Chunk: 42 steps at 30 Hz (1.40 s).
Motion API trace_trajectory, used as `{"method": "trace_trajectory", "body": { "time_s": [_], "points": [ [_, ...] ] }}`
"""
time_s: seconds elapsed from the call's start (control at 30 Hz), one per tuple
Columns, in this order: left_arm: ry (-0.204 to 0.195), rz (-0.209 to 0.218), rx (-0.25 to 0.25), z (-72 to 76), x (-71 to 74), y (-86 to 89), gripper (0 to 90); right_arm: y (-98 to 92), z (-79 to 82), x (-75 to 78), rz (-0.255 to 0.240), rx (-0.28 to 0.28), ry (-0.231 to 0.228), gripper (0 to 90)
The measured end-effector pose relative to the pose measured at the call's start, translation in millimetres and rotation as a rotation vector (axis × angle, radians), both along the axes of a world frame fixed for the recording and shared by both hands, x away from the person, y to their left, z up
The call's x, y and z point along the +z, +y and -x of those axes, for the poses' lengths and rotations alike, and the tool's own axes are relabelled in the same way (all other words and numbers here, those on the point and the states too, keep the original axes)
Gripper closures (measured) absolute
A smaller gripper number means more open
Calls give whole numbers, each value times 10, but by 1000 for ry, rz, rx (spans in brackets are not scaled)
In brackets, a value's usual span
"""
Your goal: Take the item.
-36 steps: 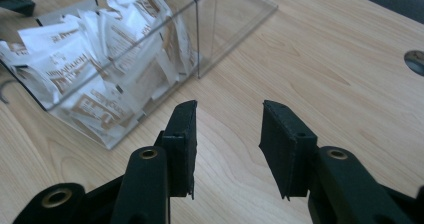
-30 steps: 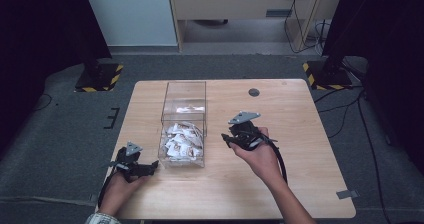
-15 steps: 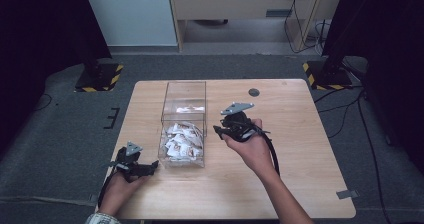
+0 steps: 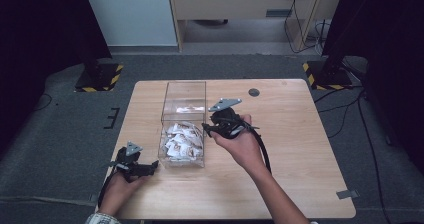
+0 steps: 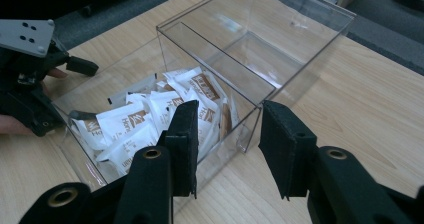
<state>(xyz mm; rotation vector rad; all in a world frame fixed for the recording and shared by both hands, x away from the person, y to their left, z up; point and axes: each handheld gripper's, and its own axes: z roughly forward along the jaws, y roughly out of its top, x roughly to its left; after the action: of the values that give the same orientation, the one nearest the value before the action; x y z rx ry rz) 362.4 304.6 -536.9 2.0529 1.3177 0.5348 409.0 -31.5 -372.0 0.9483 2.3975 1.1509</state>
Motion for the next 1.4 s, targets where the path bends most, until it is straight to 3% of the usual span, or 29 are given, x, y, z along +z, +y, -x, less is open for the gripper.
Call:
{"method": "trace_trajectory", "body": {
  "time_s": [0.33,0.9,1.4],
  "points": [
    [0,0,0,0,0,0,0,219,-30,-26,11,30,3,571],
    [0,0,0,0,0,0,0,490,-33,-203,33,76,15,574],
    [0,0,0,0,0,0,0,604,-21,-393,47,119,30,710]
  ]
}}
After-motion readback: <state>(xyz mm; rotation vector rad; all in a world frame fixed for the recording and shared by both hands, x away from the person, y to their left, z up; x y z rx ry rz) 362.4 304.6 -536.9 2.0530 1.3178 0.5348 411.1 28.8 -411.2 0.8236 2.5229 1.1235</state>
